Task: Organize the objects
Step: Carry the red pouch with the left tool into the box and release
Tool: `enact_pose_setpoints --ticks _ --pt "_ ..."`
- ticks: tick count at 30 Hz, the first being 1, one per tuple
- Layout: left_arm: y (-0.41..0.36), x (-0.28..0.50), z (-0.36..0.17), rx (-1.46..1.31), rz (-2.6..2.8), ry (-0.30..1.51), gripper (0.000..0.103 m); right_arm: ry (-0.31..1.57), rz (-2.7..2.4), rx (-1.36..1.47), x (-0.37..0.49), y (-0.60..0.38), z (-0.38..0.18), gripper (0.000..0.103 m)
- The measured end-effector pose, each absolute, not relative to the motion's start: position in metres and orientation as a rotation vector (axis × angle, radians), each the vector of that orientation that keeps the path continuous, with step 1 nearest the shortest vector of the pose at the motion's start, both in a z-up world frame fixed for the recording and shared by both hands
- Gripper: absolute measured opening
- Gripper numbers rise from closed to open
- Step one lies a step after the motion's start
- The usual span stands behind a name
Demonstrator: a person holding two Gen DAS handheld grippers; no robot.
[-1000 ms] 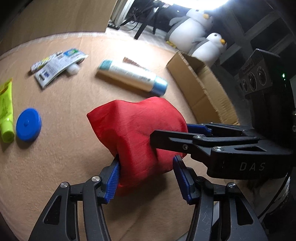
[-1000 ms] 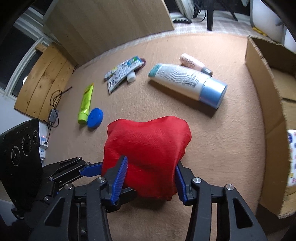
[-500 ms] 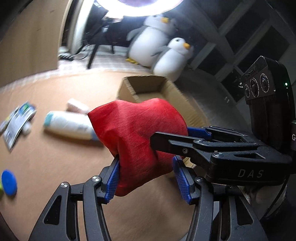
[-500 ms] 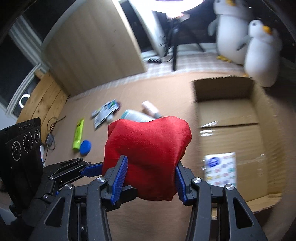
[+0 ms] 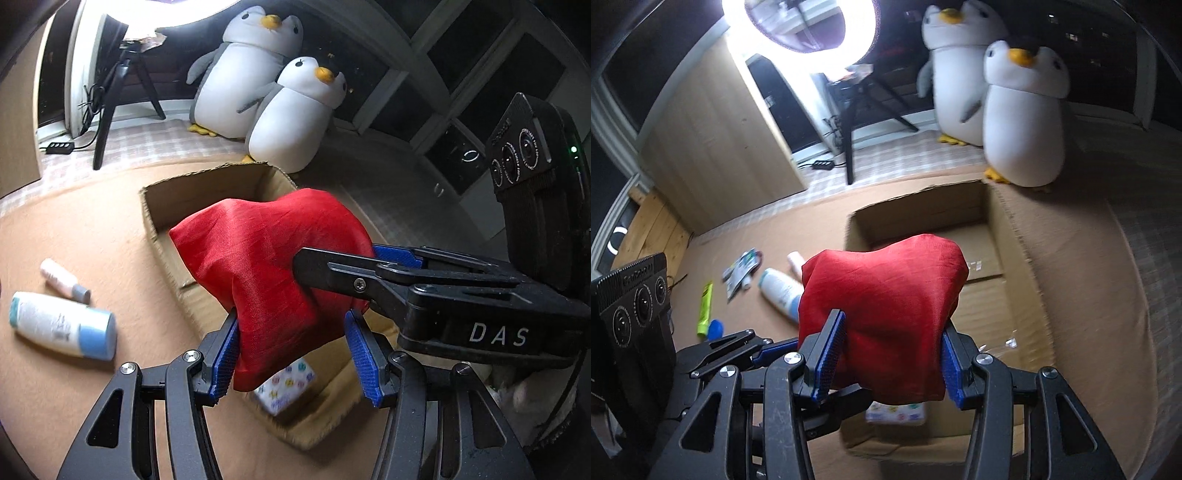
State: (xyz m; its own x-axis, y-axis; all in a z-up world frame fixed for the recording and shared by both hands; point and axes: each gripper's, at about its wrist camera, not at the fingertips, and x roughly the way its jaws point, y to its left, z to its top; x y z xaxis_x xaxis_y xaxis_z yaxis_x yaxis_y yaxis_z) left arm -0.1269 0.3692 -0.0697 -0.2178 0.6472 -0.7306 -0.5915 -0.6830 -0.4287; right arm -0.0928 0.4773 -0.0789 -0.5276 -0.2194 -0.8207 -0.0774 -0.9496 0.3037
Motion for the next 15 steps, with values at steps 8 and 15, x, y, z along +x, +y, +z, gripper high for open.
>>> enact_pose_setpoints --ticks 8,15 --pt "0.395 -0.142 -0.081 -1.247 1.993 -0.038 0.058 -0.447 -2.657 1.502 -0.106 0.498 -0.088 0.045" --pt "0.398 -0.15 -0.083 -1.246 2.029 -0.02 0.074 -0.418 -2.695 1.522 -0.112 0.508 -0.092 0.048"
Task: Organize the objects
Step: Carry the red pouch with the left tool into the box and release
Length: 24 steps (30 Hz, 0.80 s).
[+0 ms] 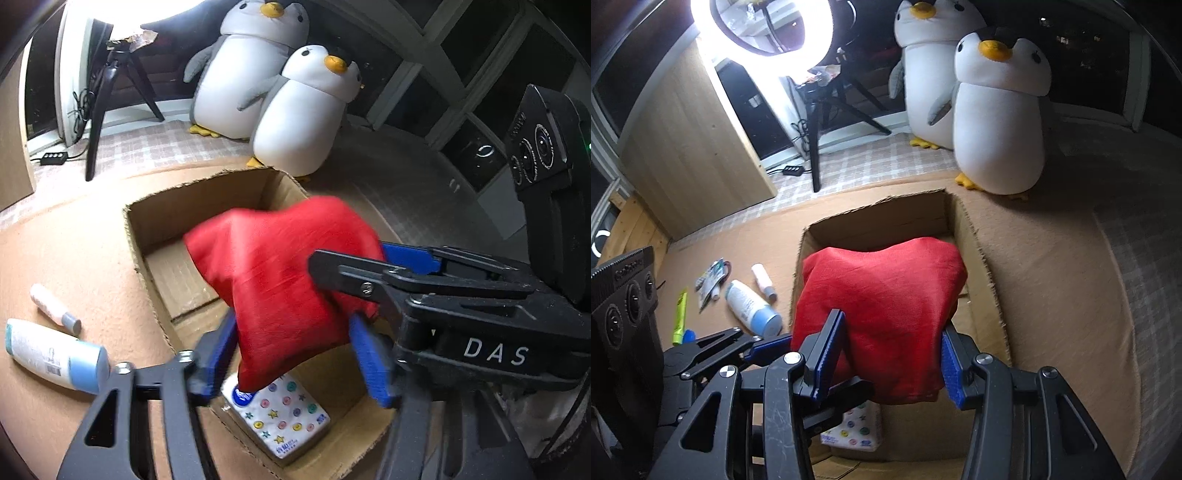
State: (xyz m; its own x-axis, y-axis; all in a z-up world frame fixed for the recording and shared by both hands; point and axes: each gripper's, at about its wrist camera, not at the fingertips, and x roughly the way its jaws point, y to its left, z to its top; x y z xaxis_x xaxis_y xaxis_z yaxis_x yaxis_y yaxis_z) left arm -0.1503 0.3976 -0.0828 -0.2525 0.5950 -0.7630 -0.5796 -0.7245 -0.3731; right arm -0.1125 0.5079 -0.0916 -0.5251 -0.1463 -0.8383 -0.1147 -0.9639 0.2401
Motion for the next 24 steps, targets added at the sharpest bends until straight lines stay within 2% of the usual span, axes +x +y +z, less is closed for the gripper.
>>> enact_pose_setpoints --ticks 1,3,16,24 --pt "0.396 -0.15 -0.082 -1.238 2.037 -0.025 0.078 -0.41 -2.707 1.529 -0.113 0.509 -0.091 0.05" --pt "0.395 -0.151 -0.082 -1.236 2.035 -0.022 0.078 -0.414 -2.715 1.525 -0.113 0.512 -0.091 0.053" --pt "0.359 -0.137 -0.077 -1.25 2.047 -0.041 0.078 -0.47 -2.737 1.503 -0.099 0.507 -0.086 0.054" --pt "0.304 -0.116 -0.069 -1.256 2.091 -0.055 0.078 -0.493 -2.706 1.46 -0.084 0.478 -0.079 0.054"
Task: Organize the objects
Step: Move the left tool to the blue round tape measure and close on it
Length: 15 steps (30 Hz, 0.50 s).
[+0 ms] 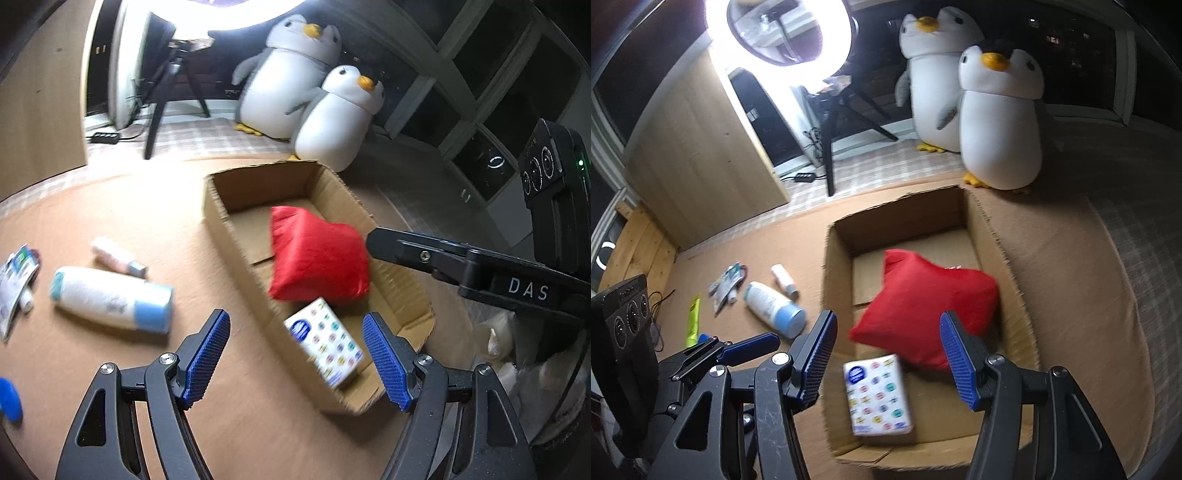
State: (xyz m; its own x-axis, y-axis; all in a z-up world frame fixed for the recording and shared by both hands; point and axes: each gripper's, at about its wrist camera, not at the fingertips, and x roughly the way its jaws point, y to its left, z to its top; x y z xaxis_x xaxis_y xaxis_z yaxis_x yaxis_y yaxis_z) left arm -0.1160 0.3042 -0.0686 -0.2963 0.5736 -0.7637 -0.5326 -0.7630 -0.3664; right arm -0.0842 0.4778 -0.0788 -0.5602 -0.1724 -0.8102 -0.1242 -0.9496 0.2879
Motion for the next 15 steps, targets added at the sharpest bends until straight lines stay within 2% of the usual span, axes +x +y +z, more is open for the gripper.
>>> enact_pose_setpoints --ticks 15 --pt "0.166 -0.097 -0.068 -1.313 2.241 -0.113 0.078 -0.509 -2.572 1.416 -0.068 0.393 -0.077 0.054"
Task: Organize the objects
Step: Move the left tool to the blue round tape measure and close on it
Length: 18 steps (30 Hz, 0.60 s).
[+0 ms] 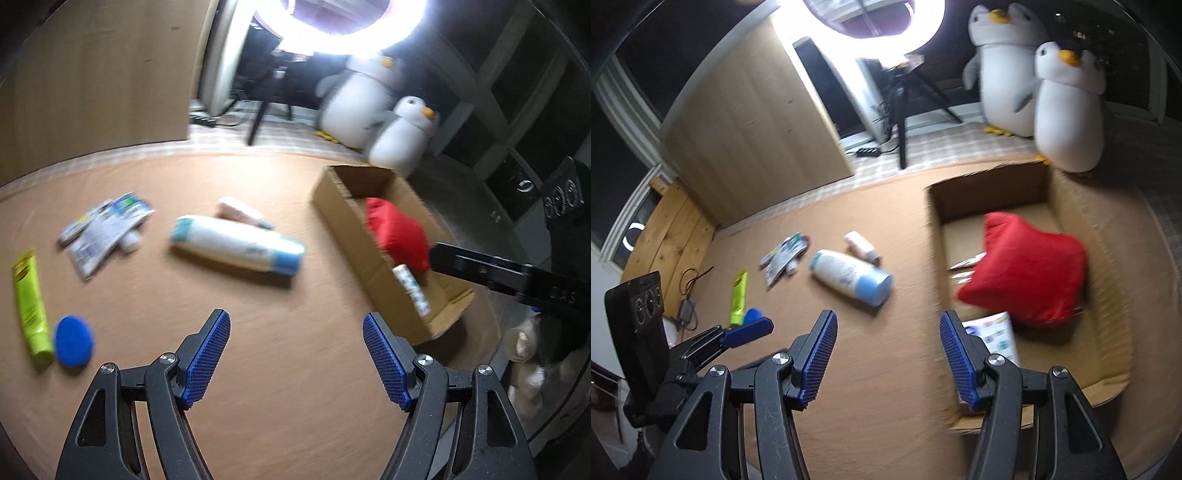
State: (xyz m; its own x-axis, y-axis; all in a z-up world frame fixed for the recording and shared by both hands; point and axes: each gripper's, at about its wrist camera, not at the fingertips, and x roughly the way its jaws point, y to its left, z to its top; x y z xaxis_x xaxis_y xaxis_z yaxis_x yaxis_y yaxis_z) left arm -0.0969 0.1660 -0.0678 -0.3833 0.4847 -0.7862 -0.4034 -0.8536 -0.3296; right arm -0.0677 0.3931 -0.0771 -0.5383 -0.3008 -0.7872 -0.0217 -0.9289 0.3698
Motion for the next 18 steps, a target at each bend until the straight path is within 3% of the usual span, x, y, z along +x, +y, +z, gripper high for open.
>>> enact_pose_setpoints --ticks 10,18 --pt "0.056 -0.116 -0.11 -1.432 2.417 -0.171 0.078 -0.473 -2.54 1.414 -0.053 0.345 -0.084 0.054" --pt "0.023 -0.136 -0.135 -1.457 2.451 -0.155 0.077 -0.39 -2.53 1.512 -0.034 0.318 -0.111 0.054"
